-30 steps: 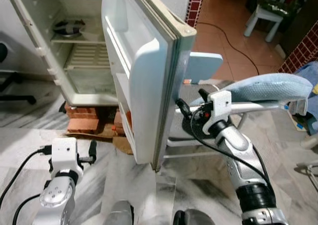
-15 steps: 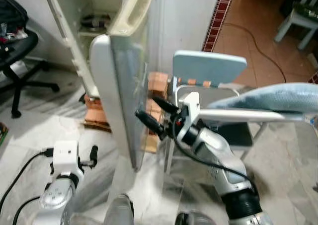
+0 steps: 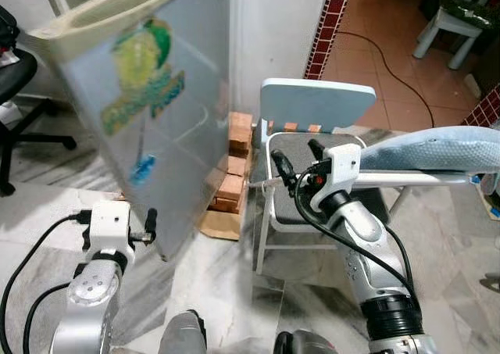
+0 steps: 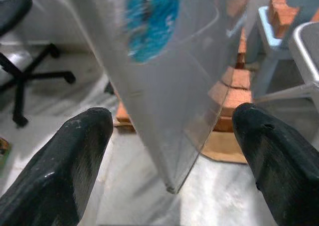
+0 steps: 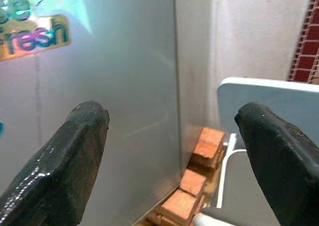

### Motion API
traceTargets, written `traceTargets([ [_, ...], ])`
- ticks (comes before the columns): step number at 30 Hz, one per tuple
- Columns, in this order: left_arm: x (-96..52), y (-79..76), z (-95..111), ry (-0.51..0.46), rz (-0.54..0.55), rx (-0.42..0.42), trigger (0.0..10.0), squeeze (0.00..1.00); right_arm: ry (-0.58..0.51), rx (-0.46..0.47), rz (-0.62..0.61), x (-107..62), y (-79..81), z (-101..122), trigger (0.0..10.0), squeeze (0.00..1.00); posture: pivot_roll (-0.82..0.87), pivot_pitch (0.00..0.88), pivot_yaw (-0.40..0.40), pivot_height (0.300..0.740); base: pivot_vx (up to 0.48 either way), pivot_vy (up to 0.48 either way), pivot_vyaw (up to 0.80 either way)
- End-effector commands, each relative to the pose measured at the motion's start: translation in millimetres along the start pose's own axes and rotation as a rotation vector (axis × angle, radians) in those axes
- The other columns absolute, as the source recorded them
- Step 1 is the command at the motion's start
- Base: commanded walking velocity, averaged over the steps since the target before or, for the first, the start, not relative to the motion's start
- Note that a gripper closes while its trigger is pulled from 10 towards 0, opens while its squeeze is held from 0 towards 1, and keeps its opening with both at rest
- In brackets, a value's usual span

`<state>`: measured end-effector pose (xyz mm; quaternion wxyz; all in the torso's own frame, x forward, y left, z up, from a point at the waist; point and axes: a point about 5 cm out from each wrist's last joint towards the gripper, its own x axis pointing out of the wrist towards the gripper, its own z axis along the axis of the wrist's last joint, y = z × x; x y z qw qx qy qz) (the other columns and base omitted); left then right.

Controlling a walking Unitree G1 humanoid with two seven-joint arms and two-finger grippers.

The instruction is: Restocking fridge

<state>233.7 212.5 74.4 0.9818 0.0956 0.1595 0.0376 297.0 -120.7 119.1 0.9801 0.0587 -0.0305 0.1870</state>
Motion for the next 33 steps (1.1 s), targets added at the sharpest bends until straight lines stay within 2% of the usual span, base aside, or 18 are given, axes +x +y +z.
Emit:
traceTargets([
  [1, 9.6, 13.4, 1, -0.004, 0.059, 0.007, 10.0, 0.00, -0.014, -0.009, -0.020, -3.5, -0.2, 2, 10.0, 0.00, 0.11, 0.080, -0.052, 0.740, 0.000, 0.000, 0.00],
  [5, 22.6, 23.3, 15, -0.041, 0.095, 0.007, 10.0, 0.00, -0.021, 0.001, -0.020, -5.4, 3.4, 1, 10.0, 0.00, 0.10, 0.075, -0.052, 0.740, 0.000, 0.000, 0.00],
  [9, 23.9, 22.4, 17, -0.070, 0.091, 0.019, 10.0, 0.00, -0.029, -0.014, -0.056, -7.4, -1.3, 2, 10.0, 0.00, 0.09, 0.072, -0.049, 0.740, 0.000, 0.000, 0.00],
  [14, 22.4, 9.6, 19, -0.117, 0.061, -0.009, 10.0, 0.00, -0.022, -0.023, -0.135, -15.5, -12.0, -1, 10.0, 0.00, 0.08, 0.066, -0.044, 0.740, 0.000, 0.000, 0.00],
  [17, 22.3, 1.1, 20, -0.131, 0.034, 0.001, 10.0, 0.00, -0.013, -0.032, -0.139, -16.9, -12.7, -3, 10.0, 0.00, 0.08, 0.061, -0.046, 0.740, 0.000, 0.000, 0.00],
  [19, 23.5, -5.2, 23, -0.145, 0.007, -0.006, 10.0, 0.00, -0.014, -0.039, -0.149, -16.2, -12.9, -3, 10.0, 0.00, 0.08, 0.058, -0.045, 0.740, 0.000, 0.480, 0.00],
  [33, 21.5, -11.7, 23, -0.161, -0.016, -0.004, 10.0, 0.00, -0.001, -0.061, -0.200, -16.1, -19.8, -6, 10.0, 0.00, 0.08, 0.058, -0.045, 0.740, 0.000, 0.480, 0.00],
])
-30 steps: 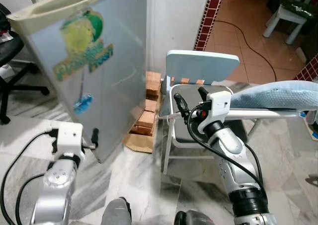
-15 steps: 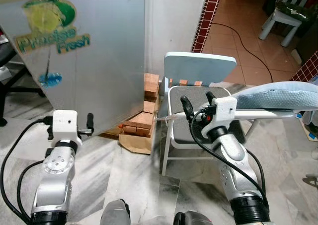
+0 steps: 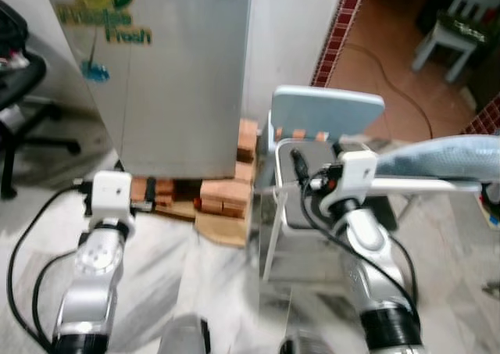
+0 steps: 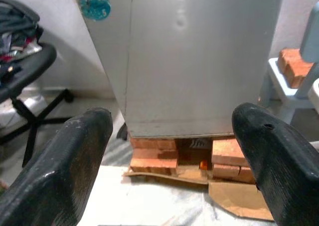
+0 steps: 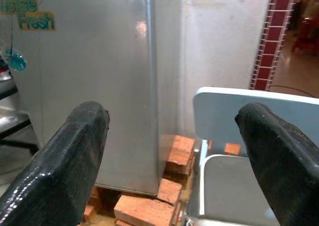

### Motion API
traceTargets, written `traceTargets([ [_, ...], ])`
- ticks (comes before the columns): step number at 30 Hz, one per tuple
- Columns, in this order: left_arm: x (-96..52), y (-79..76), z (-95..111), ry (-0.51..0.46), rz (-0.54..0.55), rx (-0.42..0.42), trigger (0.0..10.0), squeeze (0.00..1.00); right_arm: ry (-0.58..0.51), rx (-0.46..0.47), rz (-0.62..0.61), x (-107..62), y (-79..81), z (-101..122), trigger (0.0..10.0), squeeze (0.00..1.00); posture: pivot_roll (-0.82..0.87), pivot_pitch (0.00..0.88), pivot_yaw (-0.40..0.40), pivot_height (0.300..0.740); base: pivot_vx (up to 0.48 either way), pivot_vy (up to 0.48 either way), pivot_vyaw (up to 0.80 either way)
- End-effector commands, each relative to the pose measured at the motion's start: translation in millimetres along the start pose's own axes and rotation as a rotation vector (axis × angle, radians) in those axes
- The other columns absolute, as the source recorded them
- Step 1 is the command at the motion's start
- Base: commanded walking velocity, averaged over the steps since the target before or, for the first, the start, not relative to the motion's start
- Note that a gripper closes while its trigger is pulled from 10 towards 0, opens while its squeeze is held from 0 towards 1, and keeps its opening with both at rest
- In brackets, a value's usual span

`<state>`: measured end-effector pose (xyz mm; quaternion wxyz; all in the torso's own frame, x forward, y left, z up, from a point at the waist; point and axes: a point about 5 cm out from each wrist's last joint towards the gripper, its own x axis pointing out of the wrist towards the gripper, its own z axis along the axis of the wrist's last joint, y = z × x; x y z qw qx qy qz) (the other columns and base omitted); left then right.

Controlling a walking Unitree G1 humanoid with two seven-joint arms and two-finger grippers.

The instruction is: Restocking fridge

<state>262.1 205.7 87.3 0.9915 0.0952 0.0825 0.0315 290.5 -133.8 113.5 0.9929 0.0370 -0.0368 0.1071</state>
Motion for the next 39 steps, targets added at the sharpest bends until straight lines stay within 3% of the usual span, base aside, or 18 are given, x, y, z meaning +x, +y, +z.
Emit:
traceTargets([
  [1, -0.5, -7.3, 1.3, -0.006, -0.020, 0.000, 10.0, 0.00, 0.012, -0.012, -0.043, -3.2, -10.3, -2.8, 10.0, 0.00, 0.08, 0.058, -0.045, 0.740, 0.000, 0.480, 0.00],
  [21, -0.5, -11.3, 4.3, -0.022, -0.058, -0.019, 10.0, 0.00, 0.012, -0.020, -0.065, -1.1, -12.9, -4.0, 10.0, 0.00, 0.08, 0.057, -0.042, 0.740, 0.000, 0.480, 0.00],
  [26, -0.5, -11.3, 5.6, -0.049, -0.068, 0.036, 10.0, 0.00, 0.011, -0.023, -0.069, -0.8, -13.8, -4.2, 10.0, 0.00, 0.08, 0.057, -0.042, 0.740, 0.000, 0.480, 0.00],
  [39, -1.5, -16.4, 8.7, -0.091, -0.105, -0.006, 10.0, 0.00, 0.014, -0.028, -0.077, 0.1, -15.2, -4.5, 10.0, 0.00, 0.07, 0.059, -0.040, 0.740, 0.000, 0.479, -0.12],
])
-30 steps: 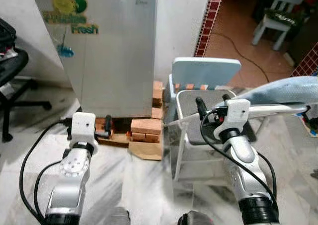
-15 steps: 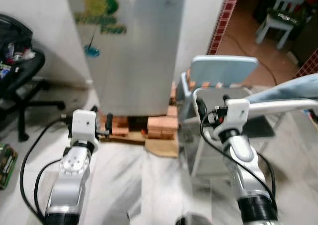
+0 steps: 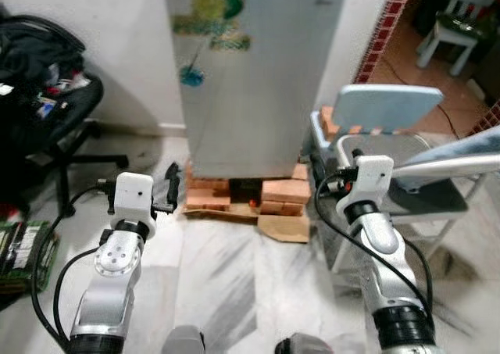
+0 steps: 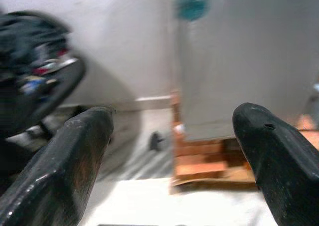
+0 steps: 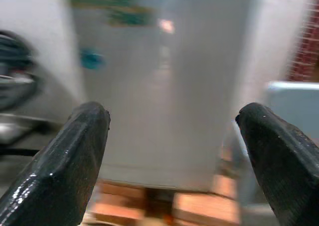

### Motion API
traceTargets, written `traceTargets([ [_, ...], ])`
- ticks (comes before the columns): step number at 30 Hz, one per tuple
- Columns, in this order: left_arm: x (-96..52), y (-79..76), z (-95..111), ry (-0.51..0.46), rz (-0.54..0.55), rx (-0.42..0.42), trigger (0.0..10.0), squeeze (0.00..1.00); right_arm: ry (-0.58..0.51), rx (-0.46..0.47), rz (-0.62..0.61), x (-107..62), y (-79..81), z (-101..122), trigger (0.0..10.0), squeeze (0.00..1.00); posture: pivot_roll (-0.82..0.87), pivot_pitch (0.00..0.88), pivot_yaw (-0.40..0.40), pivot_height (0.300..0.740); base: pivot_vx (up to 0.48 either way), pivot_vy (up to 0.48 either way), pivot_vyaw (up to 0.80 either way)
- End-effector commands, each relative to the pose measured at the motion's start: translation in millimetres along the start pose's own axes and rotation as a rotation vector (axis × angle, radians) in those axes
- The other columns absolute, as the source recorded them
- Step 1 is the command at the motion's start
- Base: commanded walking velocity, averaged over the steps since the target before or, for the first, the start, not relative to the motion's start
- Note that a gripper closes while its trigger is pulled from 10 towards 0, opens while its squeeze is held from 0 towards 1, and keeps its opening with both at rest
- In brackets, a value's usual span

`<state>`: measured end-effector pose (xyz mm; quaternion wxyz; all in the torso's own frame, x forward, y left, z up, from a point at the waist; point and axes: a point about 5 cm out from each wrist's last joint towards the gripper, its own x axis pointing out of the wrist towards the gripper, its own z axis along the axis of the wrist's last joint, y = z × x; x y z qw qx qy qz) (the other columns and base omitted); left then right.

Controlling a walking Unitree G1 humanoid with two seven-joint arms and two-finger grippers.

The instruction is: Restocking fridge

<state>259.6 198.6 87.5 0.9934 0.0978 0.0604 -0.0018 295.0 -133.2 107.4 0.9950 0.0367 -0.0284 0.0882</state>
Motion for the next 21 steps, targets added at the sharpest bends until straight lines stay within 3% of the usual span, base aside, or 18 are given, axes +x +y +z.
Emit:
traceTargets([
  [1, 2.4, -10.0, 8.0, -0.045, -0.048, -0.016, 10.0, 0.00, -0.003, -0.029, -0.039, -3.5, -14.6, 1.9, 10.0, 0.00, 0.07, 0.059, -0.040, 0.740, 0.000, 0.469, -0.80],
  [5, 2.4, -10.8, 7.4, -0.040, -0.044, -0.016, 10.0, 0.00, -0.004, -0.027, -0.039, -4.6, -14.2, 1.4, 10.0, 0.00, 0.07, 0.059, -0.039, 0.740, 0.000, 0.462, -0.57],
  [13, 2.0, -9.0, 7.5, -0.048, -0.036, -0.003, 10.0, 0.00, -0.008, -0.032, -0.047, -5.7, -13.2, 1.3, 10.0, 0.00, 0.07, 0.058, -0.039, 0.740, 0.000, 0.380, 0.00],
  [21, 3.2, -10.5, 7.9, -0.052, -0.039, 0.002, 10.0, 0.00, 0.000, -0.065, -0.092, -3.1, -15.2, 0.8, 10.0, 0.00, 0.07, 0.053, -0.039, 0.740, 0.000, 0.000, 0.00],
])
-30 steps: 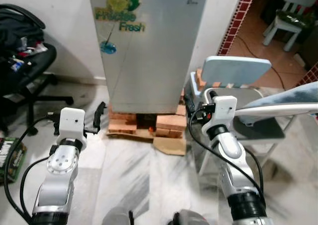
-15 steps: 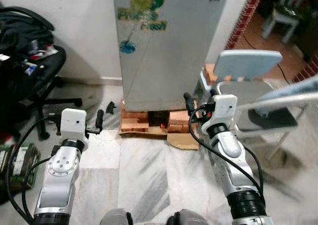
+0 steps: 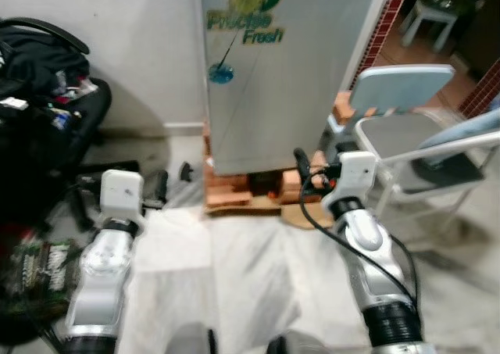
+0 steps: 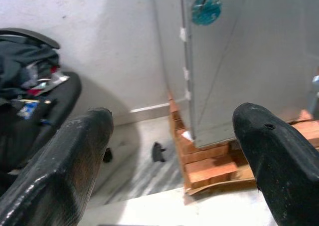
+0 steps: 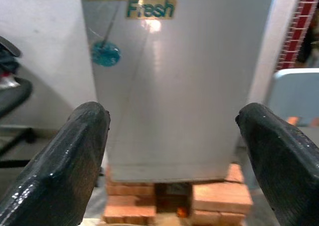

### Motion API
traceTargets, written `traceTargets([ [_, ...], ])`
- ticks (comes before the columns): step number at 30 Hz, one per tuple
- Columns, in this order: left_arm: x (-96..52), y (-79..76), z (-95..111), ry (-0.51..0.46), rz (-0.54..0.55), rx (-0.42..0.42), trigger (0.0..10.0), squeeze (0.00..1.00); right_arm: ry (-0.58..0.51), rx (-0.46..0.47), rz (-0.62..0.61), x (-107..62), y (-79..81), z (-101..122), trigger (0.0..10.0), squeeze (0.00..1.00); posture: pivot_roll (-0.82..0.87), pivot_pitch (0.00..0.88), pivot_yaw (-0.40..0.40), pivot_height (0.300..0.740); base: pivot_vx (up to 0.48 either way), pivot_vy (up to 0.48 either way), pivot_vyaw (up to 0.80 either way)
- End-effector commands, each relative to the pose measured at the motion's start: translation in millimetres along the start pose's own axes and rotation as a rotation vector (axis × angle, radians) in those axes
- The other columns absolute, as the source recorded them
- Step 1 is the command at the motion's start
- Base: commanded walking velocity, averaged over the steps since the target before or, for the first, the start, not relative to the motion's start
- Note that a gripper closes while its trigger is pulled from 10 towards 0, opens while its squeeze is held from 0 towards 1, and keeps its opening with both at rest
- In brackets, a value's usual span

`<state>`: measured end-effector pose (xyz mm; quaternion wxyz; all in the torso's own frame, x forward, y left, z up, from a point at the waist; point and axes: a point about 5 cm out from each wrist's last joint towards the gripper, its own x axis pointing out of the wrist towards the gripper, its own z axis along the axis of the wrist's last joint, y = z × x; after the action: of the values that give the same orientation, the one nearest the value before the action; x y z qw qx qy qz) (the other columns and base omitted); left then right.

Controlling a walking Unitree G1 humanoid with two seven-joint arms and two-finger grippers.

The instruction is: Restocking fridge

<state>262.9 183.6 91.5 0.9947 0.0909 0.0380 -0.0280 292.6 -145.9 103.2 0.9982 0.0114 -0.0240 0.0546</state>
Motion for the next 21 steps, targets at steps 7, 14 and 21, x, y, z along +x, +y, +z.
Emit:
traceTargets([
  [7, 1.9, 3.7, 0, -0.002, 0.013, 0.021, 10.0, 0.00, -0.007, -0.037, -0.051, 4.0, -5.4, 3, 10.0, 0.00, 0.07, 0.042, -0.040, 0.740, 0.000, 0.000, 0.00],
  [14, 12.5, 4.2, 6, -0.022, 0.034, 0.041, 10.0, 0.00, 0.015, -0.060, -0.093, 10.6, -10.3, -2, 10.0, 0.00, 0.08, 0.005, -0.030, 0.740, 0.000, 0.000, 0.00],
  [21, 15.5, 4.4, 8, -0.029, 0.038, 0.049, 10.0, 0.00, 0.014, -0.073, -0.100, 12.2, -11.7, -3, 10.0, 0.00, 0.08, 0.000, -0.022, 0.740, 0.000, 0.000, 0.00],
])
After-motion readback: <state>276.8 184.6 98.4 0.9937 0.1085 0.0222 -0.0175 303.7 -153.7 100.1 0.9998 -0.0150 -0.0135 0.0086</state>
